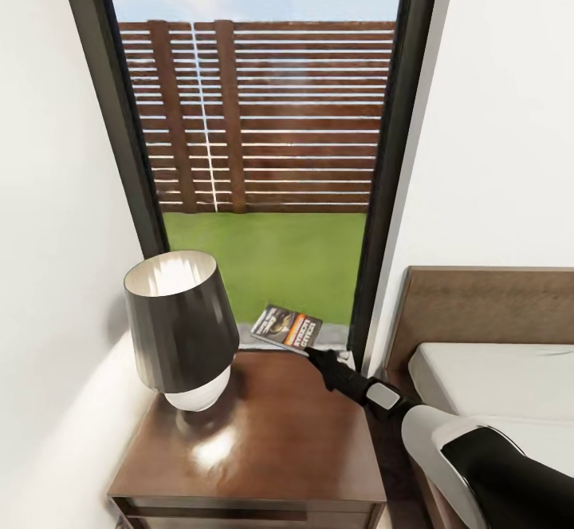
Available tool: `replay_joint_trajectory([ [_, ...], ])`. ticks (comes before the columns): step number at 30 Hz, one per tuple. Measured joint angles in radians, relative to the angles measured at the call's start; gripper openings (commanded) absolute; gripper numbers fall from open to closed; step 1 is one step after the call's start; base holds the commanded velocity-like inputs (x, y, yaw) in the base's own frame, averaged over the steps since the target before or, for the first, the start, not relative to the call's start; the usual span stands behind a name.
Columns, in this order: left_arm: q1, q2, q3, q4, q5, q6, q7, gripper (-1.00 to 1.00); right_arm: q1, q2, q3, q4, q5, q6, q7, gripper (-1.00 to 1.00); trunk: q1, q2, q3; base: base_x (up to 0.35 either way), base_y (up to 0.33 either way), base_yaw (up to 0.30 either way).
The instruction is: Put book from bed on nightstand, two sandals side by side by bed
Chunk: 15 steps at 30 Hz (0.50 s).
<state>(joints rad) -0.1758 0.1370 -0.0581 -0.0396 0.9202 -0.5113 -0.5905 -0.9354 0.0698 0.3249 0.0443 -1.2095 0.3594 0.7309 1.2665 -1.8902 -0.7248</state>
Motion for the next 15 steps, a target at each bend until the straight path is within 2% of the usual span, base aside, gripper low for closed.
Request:
replay_joint_trajectory([
  [5,0.0,0.017,-0.001,-0.074,0.0,0.071,0.001,1.0,0.0,0.001,0.0,0.003,0.0,0.0,-0.032,-1.0,0.0,0.0,0.0,0.0,0.0,0.0],
  [6,0.0,0.02,-0.001,-0.113,-0.001,0.117,0.0,1.0,0.0,0.001,0.001,0.003,0.0,-0.001,-0.053,-1.0,0.0,0.0,0.0,0.0,0.0,0.0],
  [9,0.0,0.024,-0.001,-0.179,-0.001,0.193,0.0,1.0,0.001,0.001,0.0,0.004,-0.001,0.001,-0.096,-1.0,0.0,0.0,0.0,0.0,0.0,0.0],
  [10,0.0,0.026,-0.001,-0.223,-0.002,0.24,0.0,1.0,0.001,0.001,0.0,0.004,-0.001,0.0,-0.126,-1.0,0.0,0.0,0.0,0.0,0.0,0.0],
  [15,0.0,0.036,-0.001,-0.336,-0.002,0.345,0.001,1.0,0.001,0.002,-0.002,0.004,-0.004,0.004,-0.181,-1.0,0.0,0.0,0.0,0.0,0.0,0.0],
])
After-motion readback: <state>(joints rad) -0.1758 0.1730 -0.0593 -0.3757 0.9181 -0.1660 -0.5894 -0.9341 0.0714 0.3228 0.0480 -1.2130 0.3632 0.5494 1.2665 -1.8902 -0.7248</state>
